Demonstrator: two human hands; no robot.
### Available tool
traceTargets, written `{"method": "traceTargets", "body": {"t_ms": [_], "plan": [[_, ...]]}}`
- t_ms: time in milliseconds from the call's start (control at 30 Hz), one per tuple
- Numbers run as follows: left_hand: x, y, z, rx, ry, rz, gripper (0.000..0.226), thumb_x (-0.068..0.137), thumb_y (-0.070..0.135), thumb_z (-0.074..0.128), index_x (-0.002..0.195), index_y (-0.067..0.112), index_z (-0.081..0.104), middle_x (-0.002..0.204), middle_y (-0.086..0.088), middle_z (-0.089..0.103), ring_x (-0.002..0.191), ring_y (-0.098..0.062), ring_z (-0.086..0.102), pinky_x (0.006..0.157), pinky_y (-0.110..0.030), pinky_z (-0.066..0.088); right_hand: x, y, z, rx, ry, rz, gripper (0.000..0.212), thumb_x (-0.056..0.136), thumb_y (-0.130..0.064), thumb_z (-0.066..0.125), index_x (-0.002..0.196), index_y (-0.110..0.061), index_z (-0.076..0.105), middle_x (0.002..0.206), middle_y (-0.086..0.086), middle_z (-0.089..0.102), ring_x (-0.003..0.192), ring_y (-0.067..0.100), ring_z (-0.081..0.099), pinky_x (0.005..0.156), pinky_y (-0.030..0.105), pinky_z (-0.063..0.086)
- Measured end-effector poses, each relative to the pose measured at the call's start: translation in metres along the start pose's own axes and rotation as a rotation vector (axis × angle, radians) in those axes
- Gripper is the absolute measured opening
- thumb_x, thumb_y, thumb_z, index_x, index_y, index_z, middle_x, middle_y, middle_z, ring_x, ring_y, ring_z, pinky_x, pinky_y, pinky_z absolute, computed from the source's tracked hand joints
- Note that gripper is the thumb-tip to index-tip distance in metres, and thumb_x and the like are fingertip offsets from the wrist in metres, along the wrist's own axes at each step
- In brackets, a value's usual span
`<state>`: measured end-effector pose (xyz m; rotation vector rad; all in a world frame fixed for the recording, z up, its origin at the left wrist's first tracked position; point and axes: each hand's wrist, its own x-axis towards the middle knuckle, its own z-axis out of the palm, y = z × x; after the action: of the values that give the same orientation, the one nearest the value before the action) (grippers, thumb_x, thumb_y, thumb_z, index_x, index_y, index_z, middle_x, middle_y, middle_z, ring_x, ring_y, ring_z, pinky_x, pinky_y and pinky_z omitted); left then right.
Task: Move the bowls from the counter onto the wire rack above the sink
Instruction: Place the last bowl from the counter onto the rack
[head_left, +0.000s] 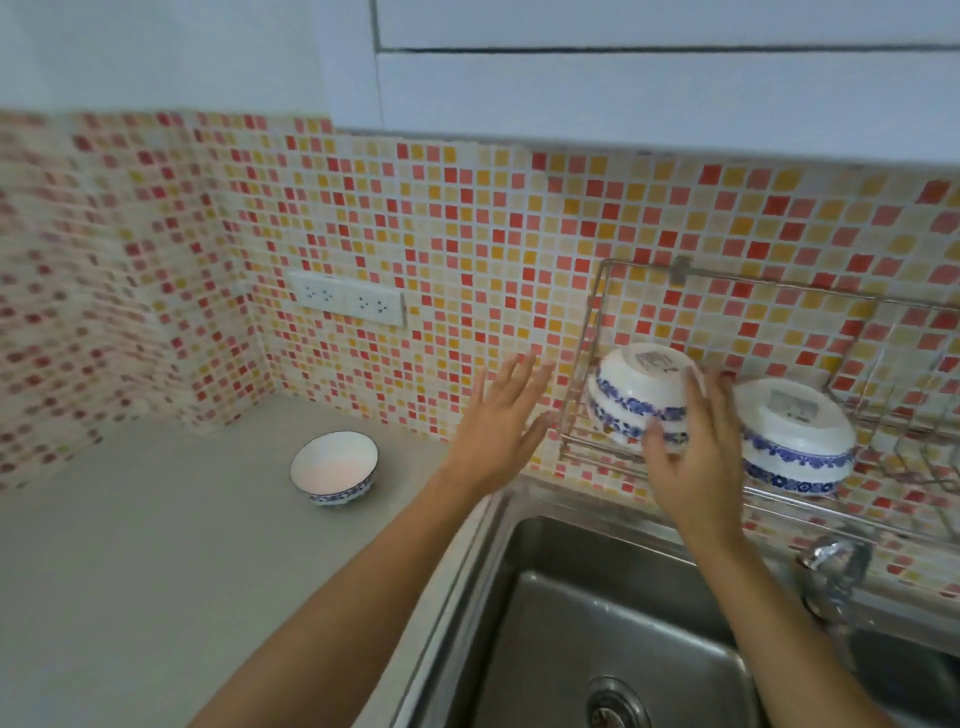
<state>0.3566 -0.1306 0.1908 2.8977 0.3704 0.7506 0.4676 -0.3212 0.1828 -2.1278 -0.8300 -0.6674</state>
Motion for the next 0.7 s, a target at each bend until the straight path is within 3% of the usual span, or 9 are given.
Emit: {"method": "traceTargets", "body": {"t_ms": [100,267,400,533,700], "plan": [[-0.037,-0.061,-0.01,-0.039,-0.026,-0.114,0.059,0.097,0.05,0.021,0.148,0.029,0.0,0.158,0.008,-0.004,0.143,-0.011,-0.012,0.115,-0.036,-0.013,-0.046,-0.052,0.029,0.18,-0.018,-0.084,0.062,0.09,-0.04,0.046,0.146,-0.016,0.04,0.157,0.008,0.03,0.147,0.025,0.021,0.108,0.058,0.035],[-0.091,-0.165,-0.004,0.027,-0.119,-0.253,0.058,0.099,0.047,0.023,0.15,0.021,0.01,0.158,-0.001,0.003,0.146,-0.021,-0.001,0.118,-0.038,0.0,-0.093,-0.124,0.121,0.177,-0.315,-0.202,0.058,0.088,-0.04,0.044,0.141,-0.018,0.049,0.152,0.007,0.04,0.143,0.025,0.03,0.11,0.056,0.036],[-0.121,-0.234,0.002,0.047,-0.215,-0.356,0.075,0.086,0.058,0.003,0.149,0.017,0.012,0.158,-0.007,0.007,0.145,-0.024,0.006,0.117,-0.038,0.004,-0.102,-0.164,0.201,0.089,-0.53,-0.086,0.059,0.09,-0.039,0.051,0.146,-0.024,0.041,0.157,0.002,0.031,0.146,0.024,0.024,0.116,0.048,0.029],[-0.143,-0.294,0.018,-0.041,-0.23,-0.507,0.067,0.094,0.051,0.018,0.148,0.012,0.014,0.158,-0.011,0.007,0.145,-0.026,0.006,0.116,-0.035,0.006,-0.102,-0.186,0.274,0.07,-0.703,0.076,0.063,0.095,-0.044,0.049,0.152,-0.024,0.028,0.161,0.003,0.02,0.149,0.022,0.015,0.119,0.038,0.017],[-0.154,-0.344,0.043,-0.237,-0.321,-0.663,0.062,0.099,0.039,0.029,0.149,0.009,0.005,0.158,-0.012,-0.004,0.145,-0.026,0.004,0.117,-0.035,0.008,-0.101,-0.199,0.34,0.219,-0.803,0.477,0.067,0.095,-0.046,0.051,0.15,-0.015,0.029,0.156,0.008,0.033,0.144,0.027,0.029,0.115,0.039,0.025]]}}
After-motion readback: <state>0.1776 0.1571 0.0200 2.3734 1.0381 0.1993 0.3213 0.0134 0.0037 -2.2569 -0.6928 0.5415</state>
